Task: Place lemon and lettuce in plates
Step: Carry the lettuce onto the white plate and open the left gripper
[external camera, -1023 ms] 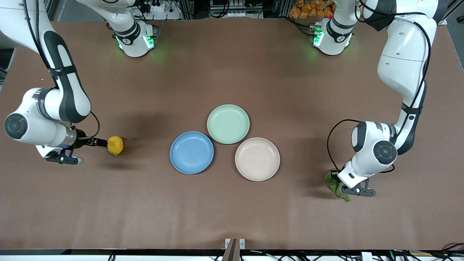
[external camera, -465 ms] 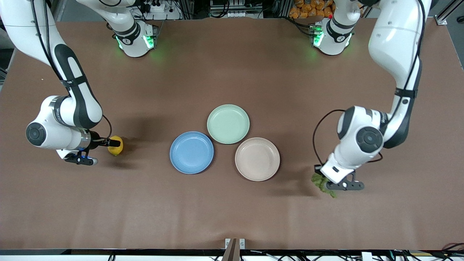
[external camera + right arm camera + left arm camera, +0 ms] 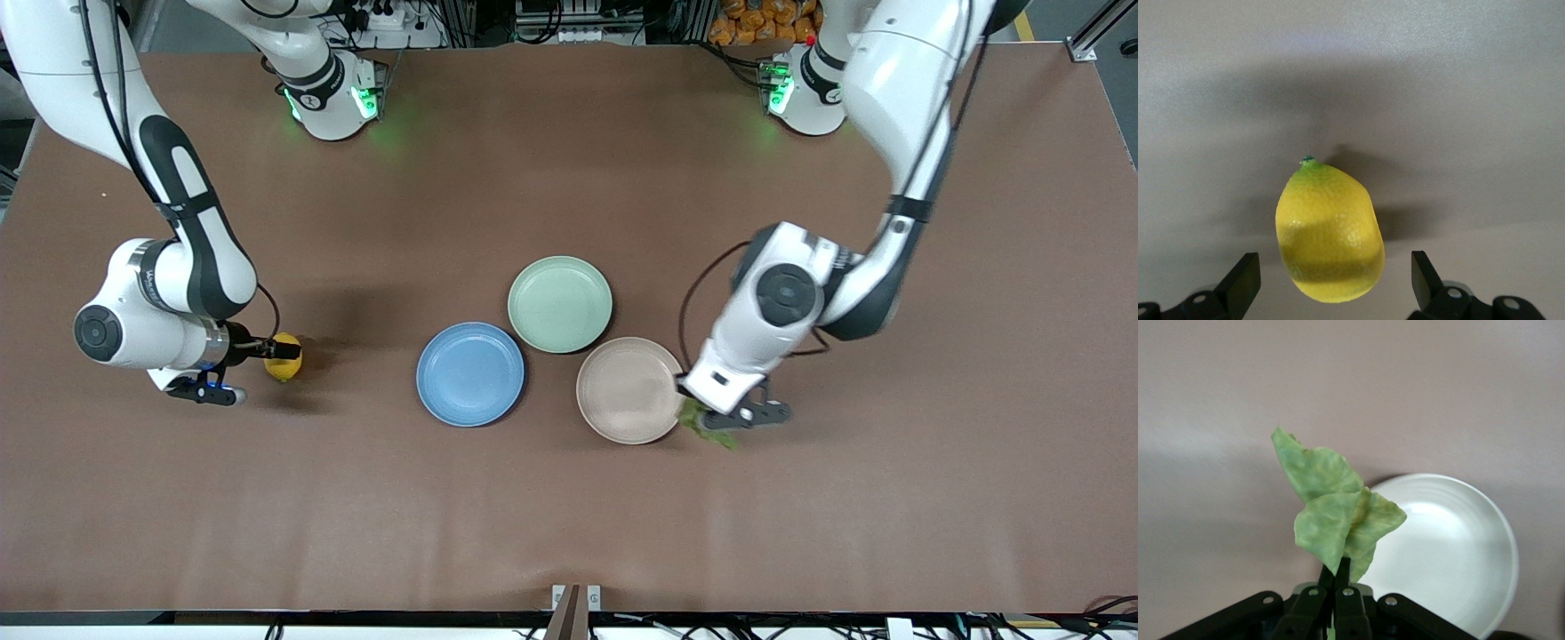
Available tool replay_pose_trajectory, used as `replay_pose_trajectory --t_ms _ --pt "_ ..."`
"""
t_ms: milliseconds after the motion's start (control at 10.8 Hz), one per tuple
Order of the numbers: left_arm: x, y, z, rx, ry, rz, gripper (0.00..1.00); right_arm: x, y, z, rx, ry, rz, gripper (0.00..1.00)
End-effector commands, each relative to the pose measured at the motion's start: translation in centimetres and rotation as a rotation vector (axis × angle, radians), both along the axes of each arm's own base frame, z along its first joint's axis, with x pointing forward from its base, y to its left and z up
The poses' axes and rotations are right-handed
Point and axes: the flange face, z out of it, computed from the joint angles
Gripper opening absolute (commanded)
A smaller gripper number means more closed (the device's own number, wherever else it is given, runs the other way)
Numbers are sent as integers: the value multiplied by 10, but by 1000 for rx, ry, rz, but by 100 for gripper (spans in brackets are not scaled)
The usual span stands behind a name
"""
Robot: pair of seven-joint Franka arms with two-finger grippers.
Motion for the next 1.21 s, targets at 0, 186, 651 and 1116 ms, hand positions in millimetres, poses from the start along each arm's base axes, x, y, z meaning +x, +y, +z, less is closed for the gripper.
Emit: replay_pose_trajectory --t_ms 0,186,651,1116 --pt "-19 -45 -7 -32 21 65 0 2 2 -1 14 -11 -4 42" --pt "-27 -56 -29 -22 46 60 0 1 0 -1 14 -10 -7 12" --pt "-36 -73 -61 -42 43 71 99 3 7 8 15 -13 3 0" --pt "-9 -41 38 -80 -85 130 100 20 18 41 28 27 21 0"
